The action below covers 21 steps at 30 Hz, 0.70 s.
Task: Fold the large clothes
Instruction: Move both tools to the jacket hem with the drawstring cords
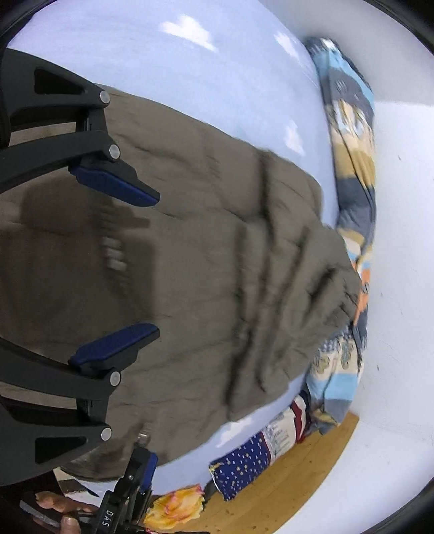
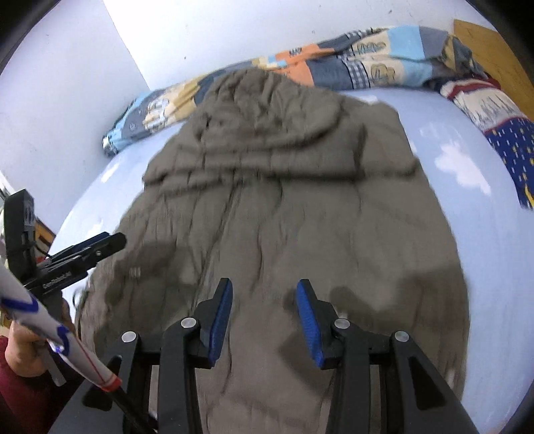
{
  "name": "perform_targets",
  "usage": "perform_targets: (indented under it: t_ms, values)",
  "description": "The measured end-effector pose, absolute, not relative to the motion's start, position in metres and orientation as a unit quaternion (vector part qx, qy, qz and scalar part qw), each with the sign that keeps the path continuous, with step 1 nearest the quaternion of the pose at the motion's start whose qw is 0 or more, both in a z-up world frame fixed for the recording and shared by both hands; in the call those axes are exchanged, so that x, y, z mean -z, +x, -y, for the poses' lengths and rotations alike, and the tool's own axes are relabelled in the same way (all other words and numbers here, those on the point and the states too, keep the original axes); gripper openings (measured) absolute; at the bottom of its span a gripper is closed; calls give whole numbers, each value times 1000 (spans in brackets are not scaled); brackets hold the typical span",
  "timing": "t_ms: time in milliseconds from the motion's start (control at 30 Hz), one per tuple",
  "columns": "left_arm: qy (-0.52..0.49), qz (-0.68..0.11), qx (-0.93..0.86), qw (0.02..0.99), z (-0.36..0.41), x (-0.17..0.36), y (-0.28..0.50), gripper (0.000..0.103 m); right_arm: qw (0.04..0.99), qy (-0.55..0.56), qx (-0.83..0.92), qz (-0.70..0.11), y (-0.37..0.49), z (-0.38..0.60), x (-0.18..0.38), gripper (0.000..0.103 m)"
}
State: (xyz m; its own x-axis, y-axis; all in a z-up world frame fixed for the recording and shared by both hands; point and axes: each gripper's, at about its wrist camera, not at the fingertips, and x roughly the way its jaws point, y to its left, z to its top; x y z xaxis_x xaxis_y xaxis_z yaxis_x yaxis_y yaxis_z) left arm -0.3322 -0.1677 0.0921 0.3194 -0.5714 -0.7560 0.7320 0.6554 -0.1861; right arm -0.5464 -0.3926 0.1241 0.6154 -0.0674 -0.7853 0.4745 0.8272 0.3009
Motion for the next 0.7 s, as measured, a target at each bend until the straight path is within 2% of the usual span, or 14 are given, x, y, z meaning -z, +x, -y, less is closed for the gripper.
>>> perform_targets:
  t_ms: [200, 267, 367, 567, 700]
  values:
    - [94, -444, 383, 804, 130, -67, -365, 72, 844, 261, 149, -445, -575, 358, -93, 43]
    - [112, -460, 378, 796, 130, -52, -372, 72, 833, 265, 148, -462, -578, 349, -78, 44]
    - [160, -442, 372, 800, 135, -43, -384, 72, 830, 255, 148, -473, -578, 342, -68, 44]
    - [129, -425, 363, 819, 112, -62, -384, 72, 841, 277, 165, -434, -607, 351, -86, 44]
    - [95, -417, 329, 842, 80, -74, -361, 72, 837, 298, 218, -404, -645, 375, -92, 49]
